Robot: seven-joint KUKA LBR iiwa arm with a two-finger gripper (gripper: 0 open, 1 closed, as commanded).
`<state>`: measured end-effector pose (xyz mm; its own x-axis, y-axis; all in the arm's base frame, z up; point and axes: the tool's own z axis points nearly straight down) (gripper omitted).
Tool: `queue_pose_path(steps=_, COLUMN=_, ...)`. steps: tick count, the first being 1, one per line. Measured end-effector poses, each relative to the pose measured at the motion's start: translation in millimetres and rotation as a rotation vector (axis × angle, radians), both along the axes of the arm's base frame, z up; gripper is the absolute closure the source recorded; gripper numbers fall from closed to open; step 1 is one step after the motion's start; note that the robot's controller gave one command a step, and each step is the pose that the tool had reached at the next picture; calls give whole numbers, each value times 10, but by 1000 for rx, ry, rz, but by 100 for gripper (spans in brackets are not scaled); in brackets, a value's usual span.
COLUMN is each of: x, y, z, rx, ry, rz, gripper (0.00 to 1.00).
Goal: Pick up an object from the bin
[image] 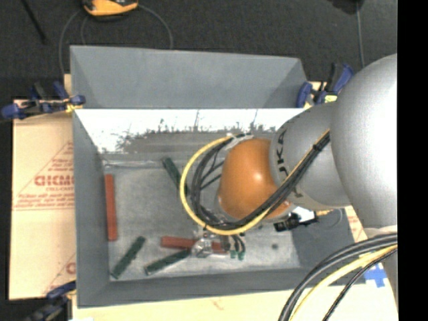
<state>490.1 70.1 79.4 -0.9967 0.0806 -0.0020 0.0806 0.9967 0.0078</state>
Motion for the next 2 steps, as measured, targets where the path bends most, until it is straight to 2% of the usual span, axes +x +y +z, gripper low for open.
queue_pose_path(steps=2, x=-32, y=-18, z=187, rx=-6, ry=6, rz=1, gripper=100)
